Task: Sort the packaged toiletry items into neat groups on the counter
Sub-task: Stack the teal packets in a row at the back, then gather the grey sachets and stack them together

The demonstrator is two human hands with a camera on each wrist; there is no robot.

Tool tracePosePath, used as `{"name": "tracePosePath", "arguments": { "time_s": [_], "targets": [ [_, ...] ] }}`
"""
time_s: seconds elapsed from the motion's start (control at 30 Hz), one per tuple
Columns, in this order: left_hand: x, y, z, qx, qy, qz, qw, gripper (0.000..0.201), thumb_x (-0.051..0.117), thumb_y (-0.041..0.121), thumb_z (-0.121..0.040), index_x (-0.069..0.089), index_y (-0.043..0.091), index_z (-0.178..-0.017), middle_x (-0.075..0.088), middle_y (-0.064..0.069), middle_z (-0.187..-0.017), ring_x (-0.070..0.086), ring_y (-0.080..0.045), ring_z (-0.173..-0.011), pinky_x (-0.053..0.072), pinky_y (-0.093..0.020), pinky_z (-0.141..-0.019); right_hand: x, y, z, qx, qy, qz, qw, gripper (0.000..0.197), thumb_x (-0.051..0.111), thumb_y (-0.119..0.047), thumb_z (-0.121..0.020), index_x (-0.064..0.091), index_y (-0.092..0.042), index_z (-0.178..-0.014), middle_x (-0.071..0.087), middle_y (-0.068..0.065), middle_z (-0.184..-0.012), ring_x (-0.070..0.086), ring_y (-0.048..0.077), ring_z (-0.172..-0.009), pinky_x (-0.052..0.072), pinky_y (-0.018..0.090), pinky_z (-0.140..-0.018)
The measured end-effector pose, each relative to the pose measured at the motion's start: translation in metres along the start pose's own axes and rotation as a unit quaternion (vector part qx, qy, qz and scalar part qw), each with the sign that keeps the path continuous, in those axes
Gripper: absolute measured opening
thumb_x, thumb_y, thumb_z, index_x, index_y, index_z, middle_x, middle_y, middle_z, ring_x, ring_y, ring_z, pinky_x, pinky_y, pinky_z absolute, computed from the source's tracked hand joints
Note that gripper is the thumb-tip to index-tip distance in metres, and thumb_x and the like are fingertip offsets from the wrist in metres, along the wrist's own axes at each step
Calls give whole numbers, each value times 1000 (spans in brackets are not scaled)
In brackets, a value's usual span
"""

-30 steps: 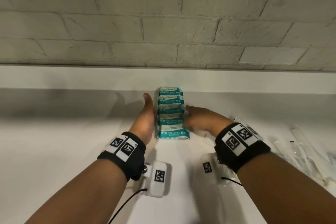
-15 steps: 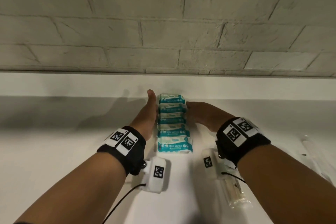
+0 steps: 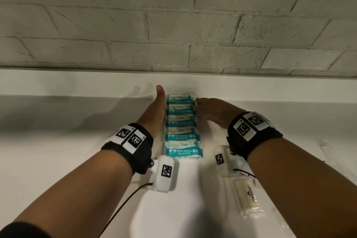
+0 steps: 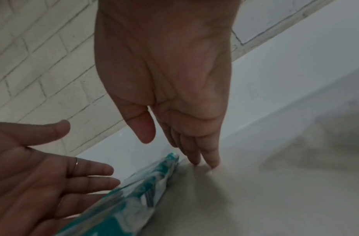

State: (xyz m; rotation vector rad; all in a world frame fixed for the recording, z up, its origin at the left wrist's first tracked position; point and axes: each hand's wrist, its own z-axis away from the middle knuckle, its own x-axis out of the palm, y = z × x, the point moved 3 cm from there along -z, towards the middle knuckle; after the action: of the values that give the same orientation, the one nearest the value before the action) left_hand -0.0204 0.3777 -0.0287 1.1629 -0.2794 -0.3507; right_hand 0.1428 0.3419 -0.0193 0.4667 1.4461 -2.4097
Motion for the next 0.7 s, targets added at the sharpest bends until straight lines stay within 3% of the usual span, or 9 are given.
{"name": "tracePosePath", "arguments": {
  "time_s": [0.07, 0.13, 0.2, 0.27, 0.37, 0.5, 0.57, 0.63, 0.7],
  "targets": [
    [0, 3, 7, 24, 1, -95, 995, 60, 25, 66, -94, 69, 30, -72, 71, 10, -73, 66, -3, -74, 44, -26, -88, -10, 0, 10, 14, 9, -14, 1000, 41, 52, -10, -96, 46, -12, -136, 49, -2, -132, 52, 18, -117, 41, 22, -82],
    [5, 6, 18, 65, -18, -202, 977, 45, 42, 62, -90, 64, 28, -110, 67, 8, -107, 62, -7, -98, 44, -28, -93, -22, -2, 29, 16, 18, 42, 999, 44, 53, -16, -96, 47, -18, -140, 54, 5, -137, 52, 24, -125, 43, 26, -81],
    [12, 8, 31, 90, -23, -275, 957, 43, 53, 49, -92, 57, 24, -127, 60, 11, -113, 60, -12, -103, 47, -27, -87, -34, -4, 56, 8, 17, 86, 996, 41, 54, -19, -96, 51, -21, -137, 56, 8, -136, 52, 24, -125, 43, 21, -77],
    [23, 7, 51, 116, -26, -340, 933, 42, 55, 43, -92, 56, 25, -129, 55, 11, -114, 59, -13, -105, 45, -25, -87, -45, 1, 87, 0, 9, 245, 970, 41, 51, -28, -98, 49, -26, -139, 49, 1, -144, 46, 20, -131, 40, 24, -93],
    [45, -1, 81, 175, -69, -419, 888, 40, 57, 43, -89, 59, 25, -124, 58, 7, -127, 56, -13, -116, 42, -27, -100, -59, 27, 130, 13, -32, 419, 907, 42, 42, -35, -101, 44, -27, -142, 39, -5, -151, 36, 17, -138, 25, 27, -110],
    [91, -23, 117, 208, -187, -523, 805, 38, 55, 41, -92, 59, 28, -127, 50, 10, -137, 47, -8, -127, 32, -18, -104, -80, 82, 184, 73, -27, 413, 907, 41, 52, -41, -94, 52, -35, -135, 45, -8, -147, 45, 14, -130, 32, 30, -109],
    [113, -32, 126, 190, -220, -558, 777, 47, 53, 40, -93, 49, 28, -138, 39, 6, -148, 36, -10, -137, 23, -18, -109, -81, 105, 206, 78, -24, 426, 901, 44, 55, -42, -92, 50, -38, -135, 41, -11, -149, 43, 12, -132, 32, 29, -110],
    [135, -40, 132, 164, -232, -602, 746, 55, 48, 35, -97, 34, 20, -147, 25, -3, -157, 23, -18, -144, 19, -27, -114, -72, 128, 230, 73, -64, 433, 896, 50, 57, -41, -91, 45, -41, -139, 26, -19, -155, 33, 9, -139, 27, 27, -113],
    [150, -46, 140, 158, -235, -664, 692, 54, 41, 32, -99, 31, 11, -147, 22, -11, -156, 21, -26, -143, 23, -38, -116, -64, 149, 246, 53, -108, 434, 893, 53, 58, -38, -90, 41, -44, -140, 11, -26, -157, 20, 4, -144, 22, 26, -116]
  ]
}}
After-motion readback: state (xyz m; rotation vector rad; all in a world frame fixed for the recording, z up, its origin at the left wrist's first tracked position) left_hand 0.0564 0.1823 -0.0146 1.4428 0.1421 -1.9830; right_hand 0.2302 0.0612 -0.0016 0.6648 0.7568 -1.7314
